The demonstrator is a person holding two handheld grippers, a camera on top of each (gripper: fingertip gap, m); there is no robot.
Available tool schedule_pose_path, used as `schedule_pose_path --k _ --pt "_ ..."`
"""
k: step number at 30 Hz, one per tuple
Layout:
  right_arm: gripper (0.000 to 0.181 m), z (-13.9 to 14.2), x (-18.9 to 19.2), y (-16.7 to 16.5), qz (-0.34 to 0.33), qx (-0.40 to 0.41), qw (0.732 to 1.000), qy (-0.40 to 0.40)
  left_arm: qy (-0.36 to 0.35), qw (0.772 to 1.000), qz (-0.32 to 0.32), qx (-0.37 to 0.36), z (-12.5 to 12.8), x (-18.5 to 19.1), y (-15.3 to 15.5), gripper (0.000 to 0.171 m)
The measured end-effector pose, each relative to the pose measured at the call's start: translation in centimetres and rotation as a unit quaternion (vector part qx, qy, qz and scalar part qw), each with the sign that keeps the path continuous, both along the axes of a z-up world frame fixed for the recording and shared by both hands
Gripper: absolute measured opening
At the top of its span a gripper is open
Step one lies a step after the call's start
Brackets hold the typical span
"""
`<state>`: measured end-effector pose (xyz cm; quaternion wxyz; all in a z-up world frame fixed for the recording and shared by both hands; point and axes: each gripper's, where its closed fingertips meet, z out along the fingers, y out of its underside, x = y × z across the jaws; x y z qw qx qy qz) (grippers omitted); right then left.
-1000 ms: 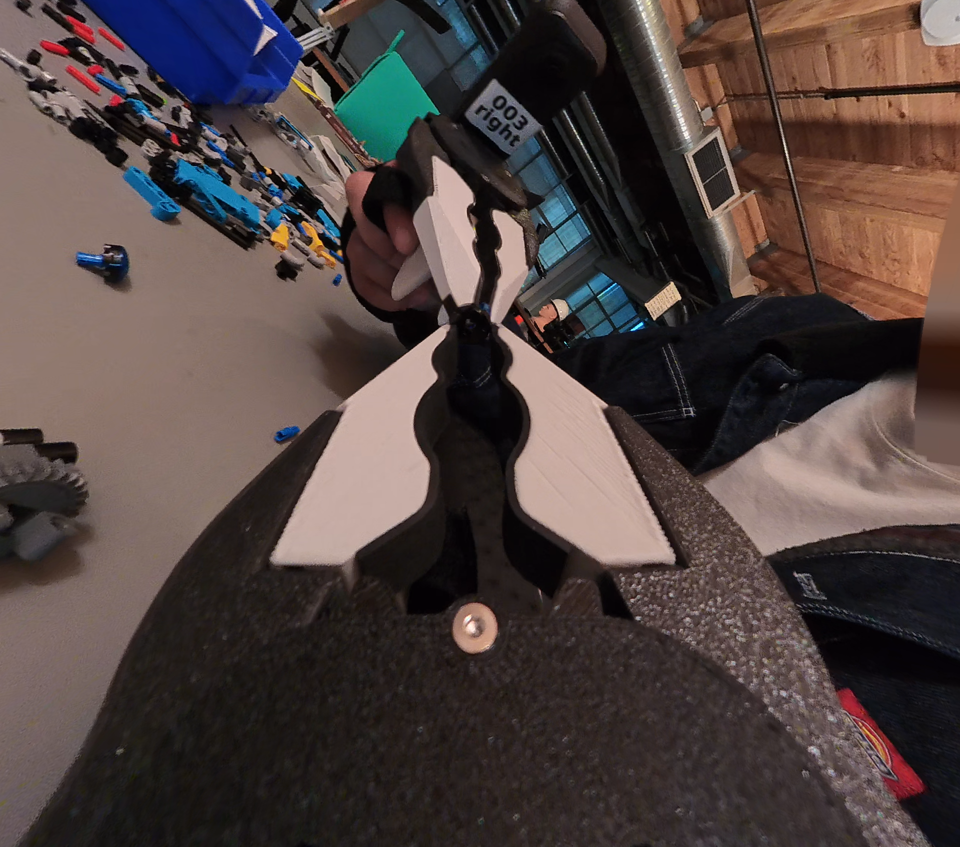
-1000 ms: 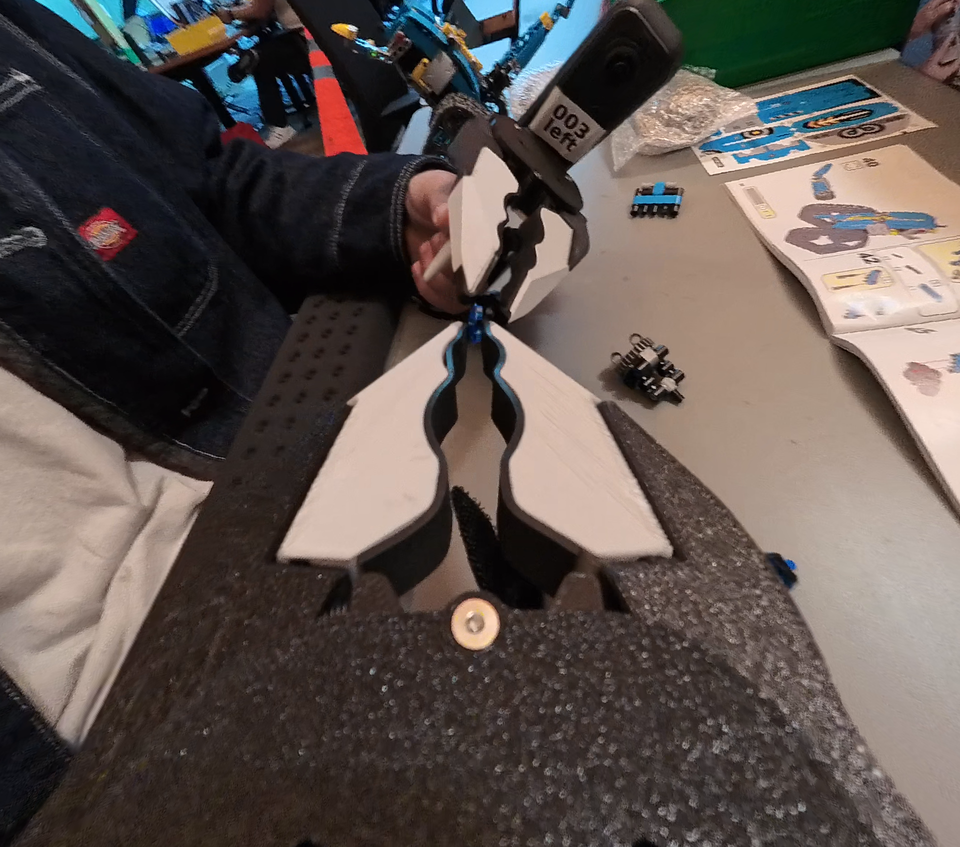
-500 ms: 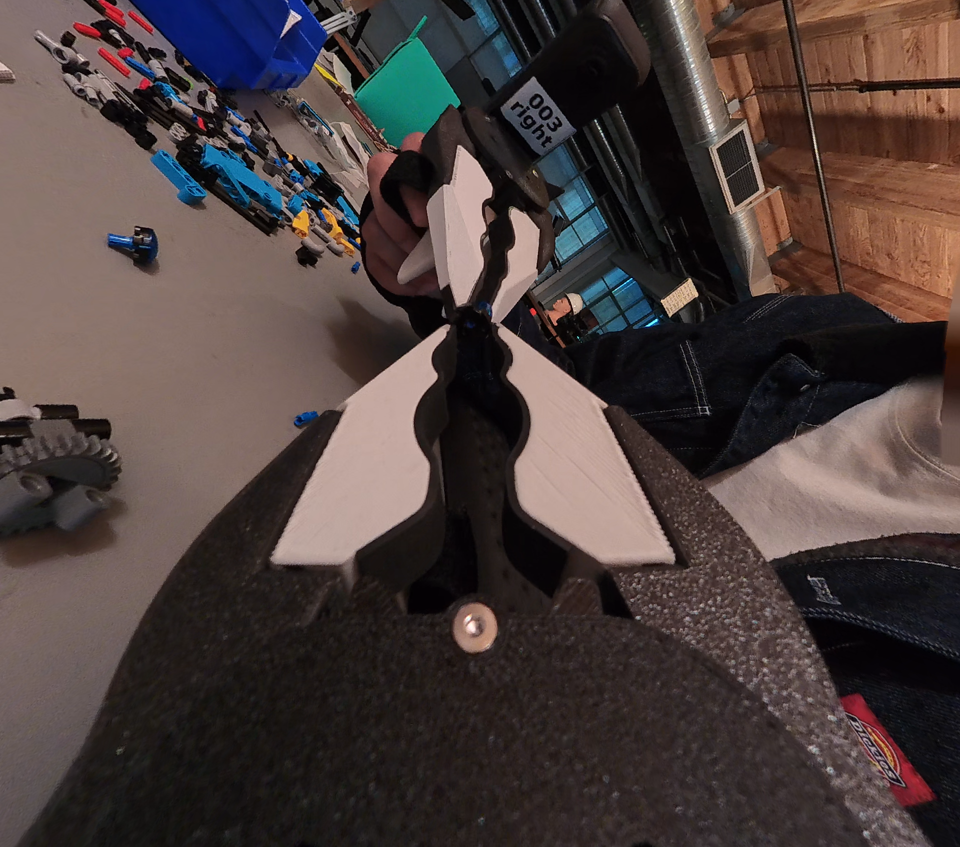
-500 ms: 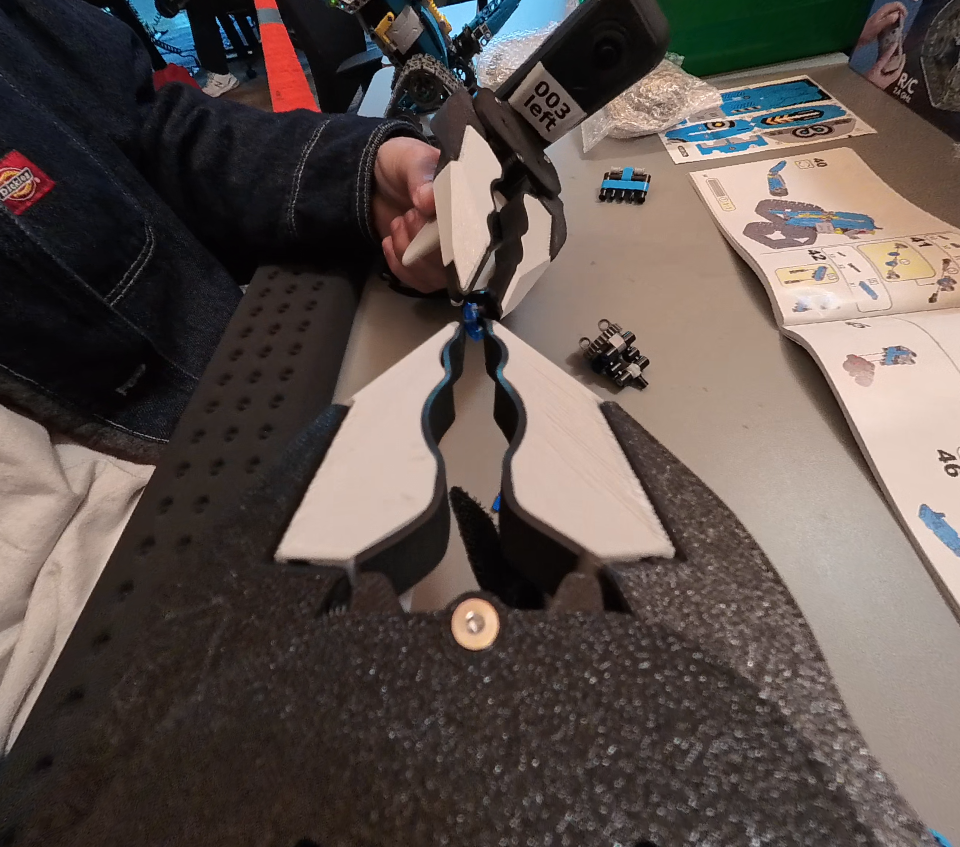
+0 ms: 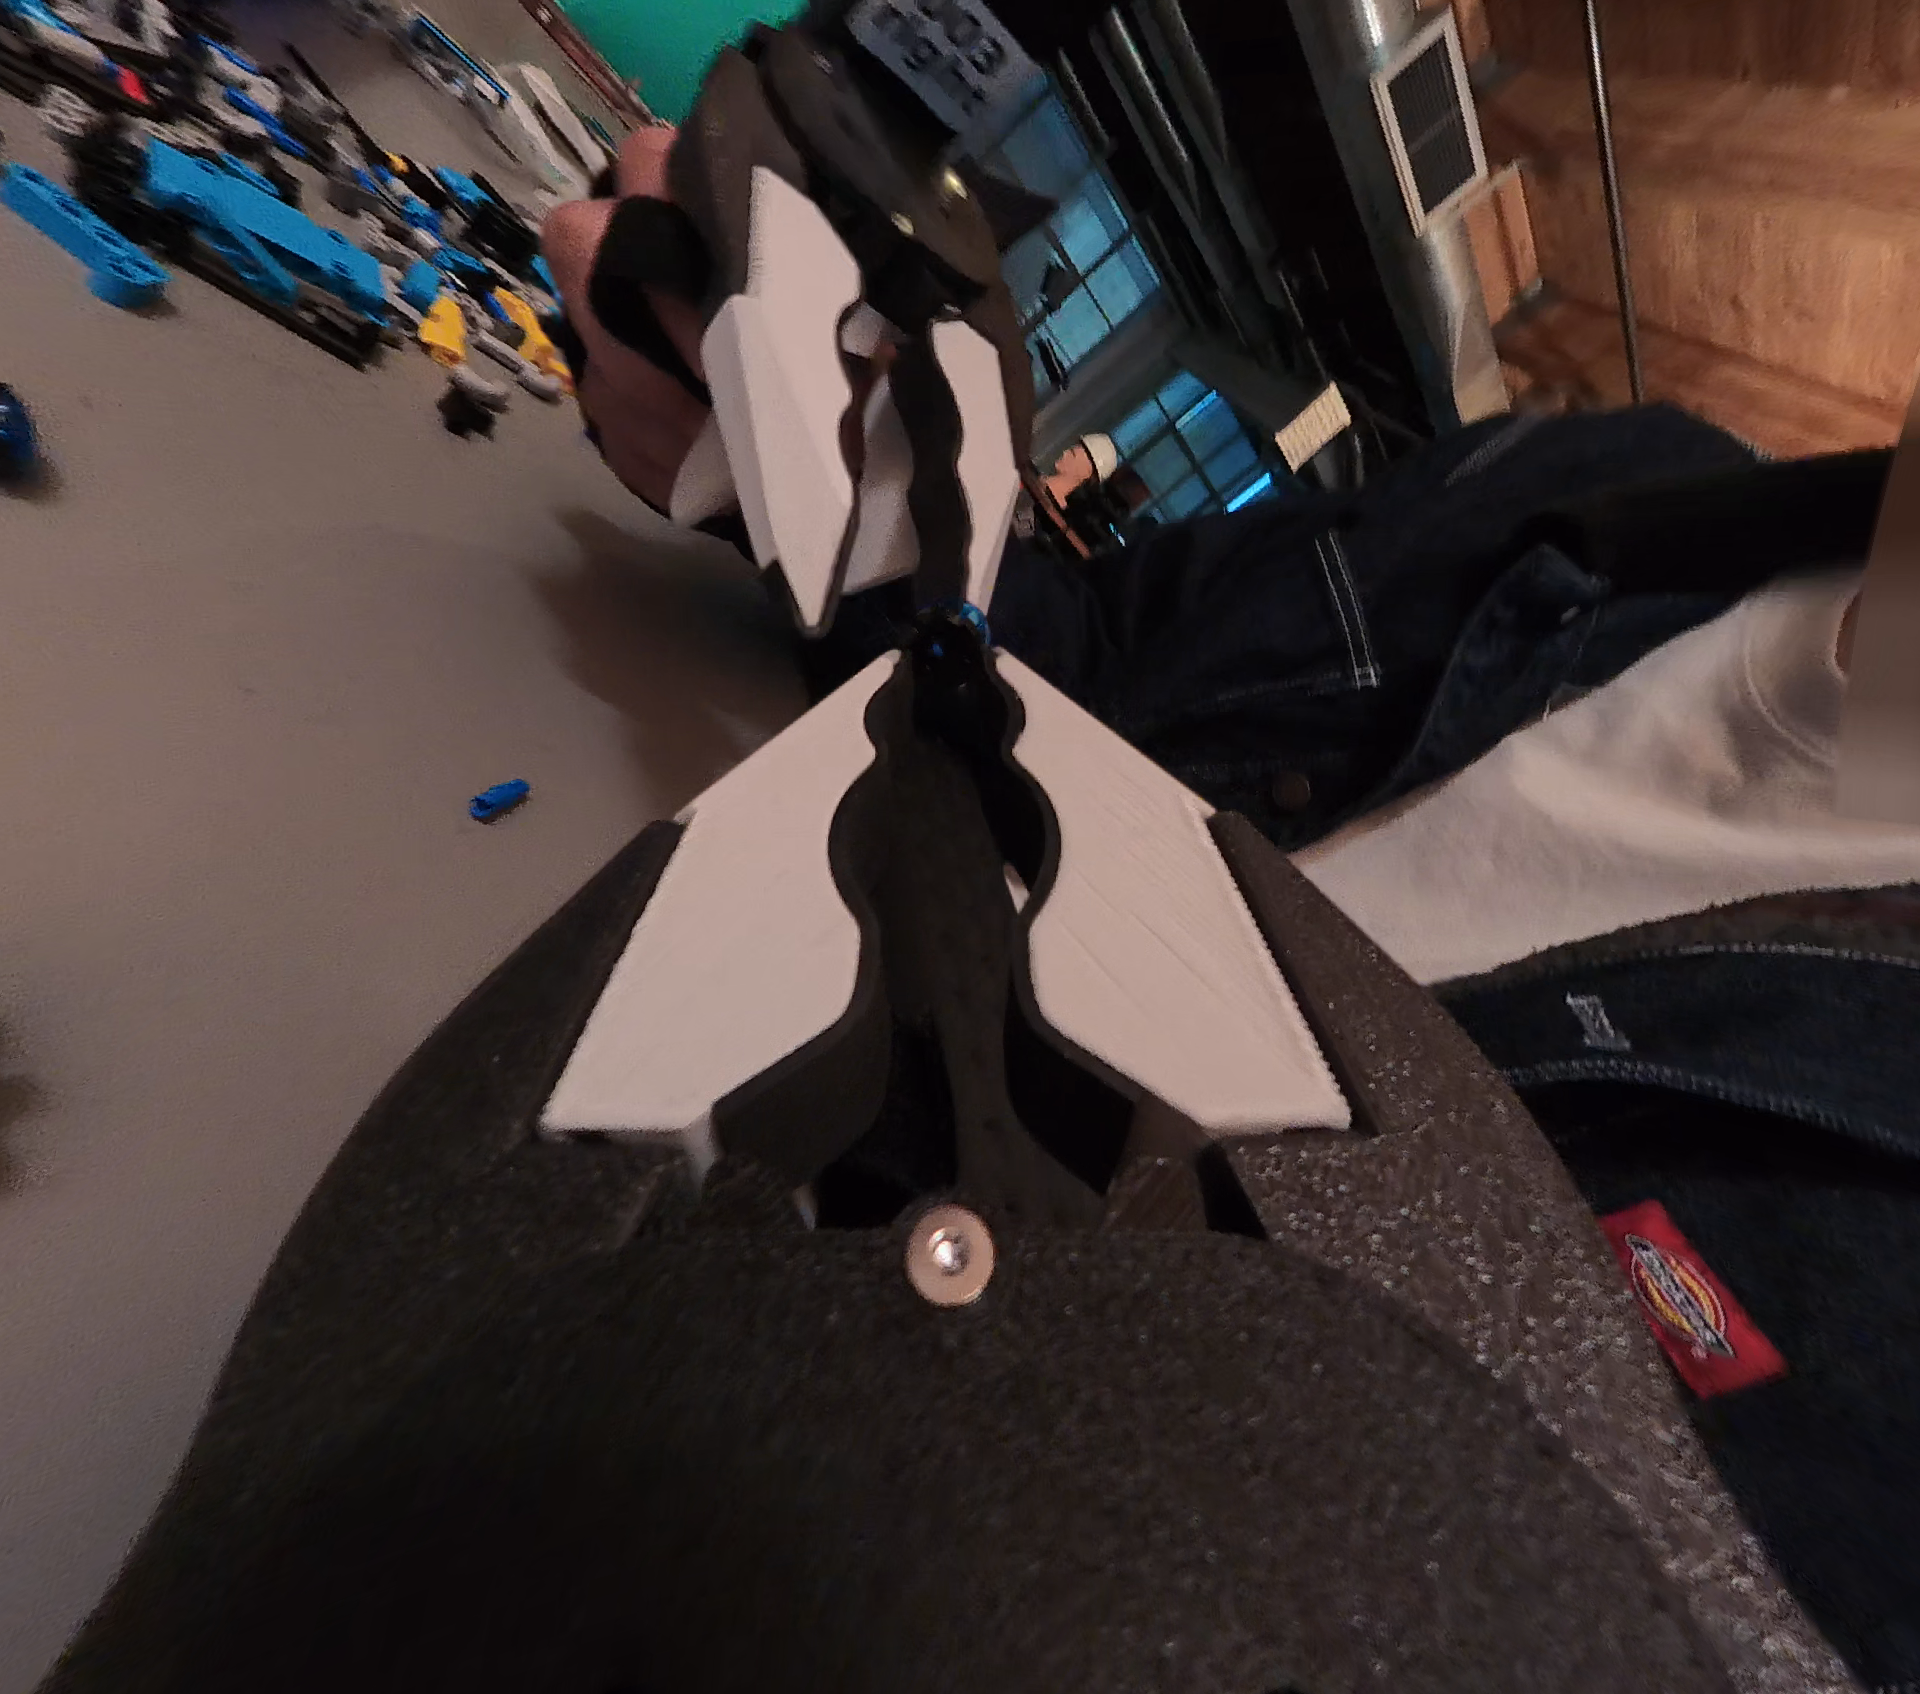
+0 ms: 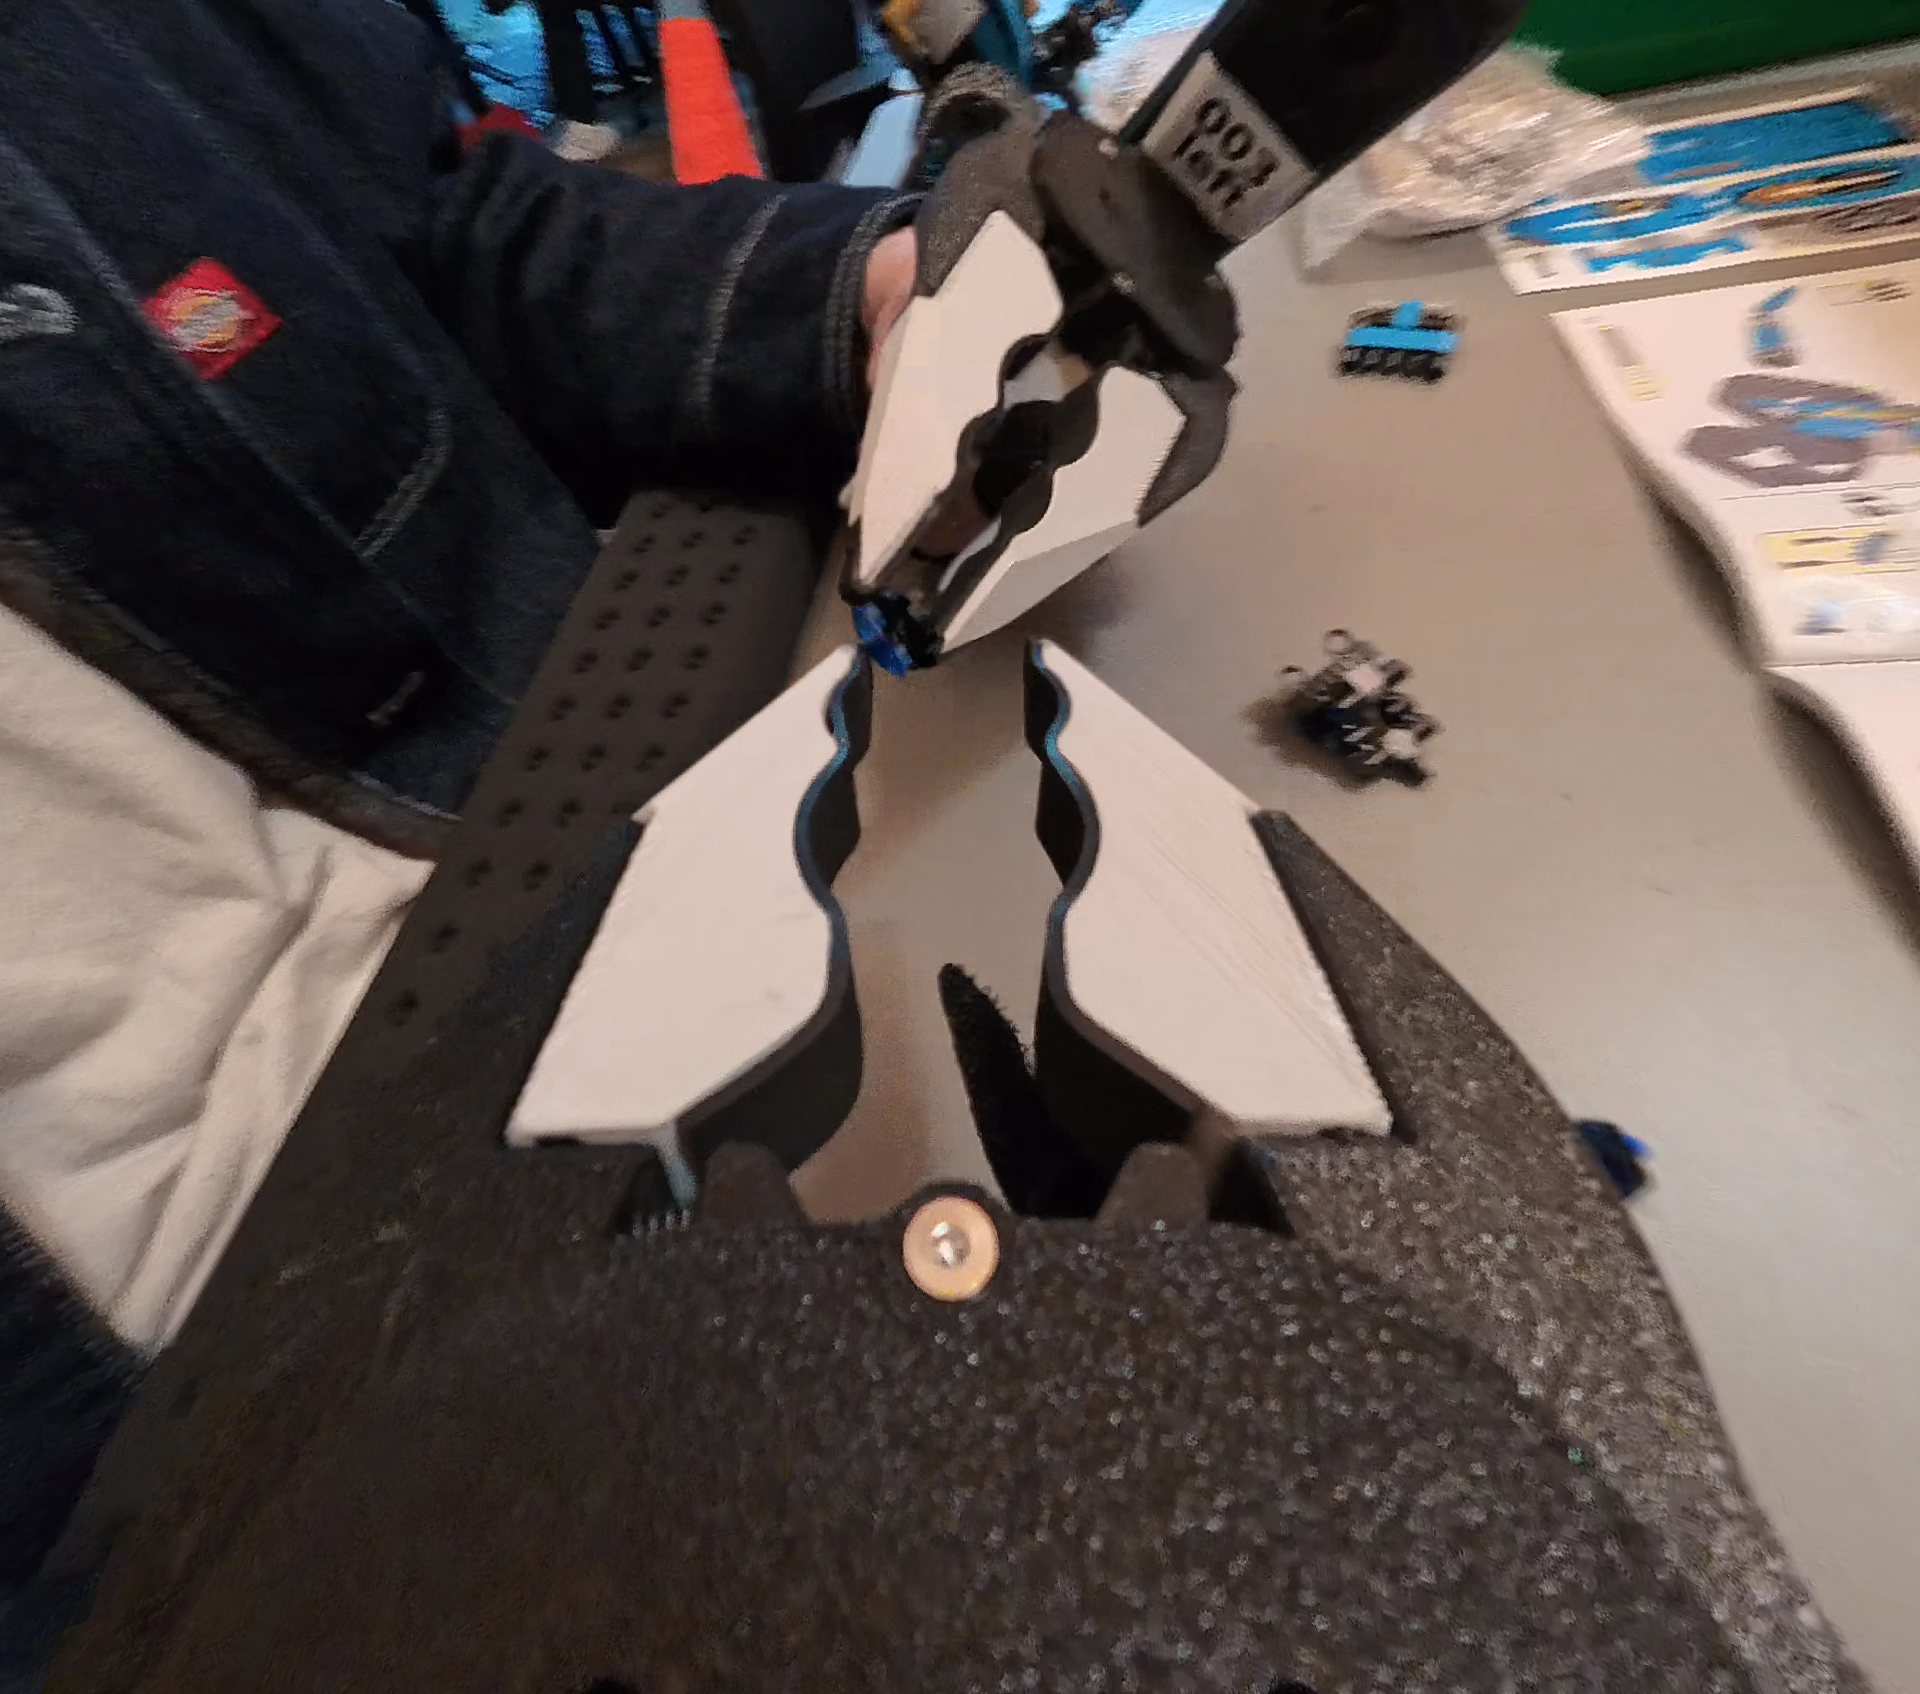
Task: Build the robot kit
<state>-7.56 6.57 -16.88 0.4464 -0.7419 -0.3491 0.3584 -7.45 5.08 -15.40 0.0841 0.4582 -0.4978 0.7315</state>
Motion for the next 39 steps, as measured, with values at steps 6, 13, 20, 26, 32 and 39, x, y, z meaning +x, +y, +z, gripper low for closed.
schedule_pose_path --k 6,13,20,26,32,39 --pt "0.019 0.4 -0.9 -1.4 0.050 -0.006 0.998 0.035 -0.016 0.999 -0.042 0.013 0.2 -1.0 -1.3 0.011" --pt "0.015 -0.3 -1.0 -1.7 0.056 -0.045 0.996 0.049 -0.006 0.999 -0.038 0.030 -0.5 -0.8 -1.3 0.011" --pt "0.018 -2.2 -0.6 -2.0 0.064 -0.136 0.987 0.049 -0.007 0.993 -0.015 0.119 -2.1 -0.3 -1.5 0.012" --pt "0.021 -4.5 -0.5 -2.4 0.097 -0.138 0.981 -0.098 -0.011 0.972 -0.021 0.234 -4.1 -0.5 -2.0 0.012" --pt "0.019 -7.3 -0.7 -2.3 0.103 -0.149 0.966 -0.187 0.015 0.950 -0.010 0.310 -6.6 -0.3 -1.4 0.012" --pt "0.016 -8.2 -0.5 -1.9 0.091 -0.147 0.967 -0.189 0.021 0.941 -0.012 0.337 -7.4 -0.4 -1.3 0.012"
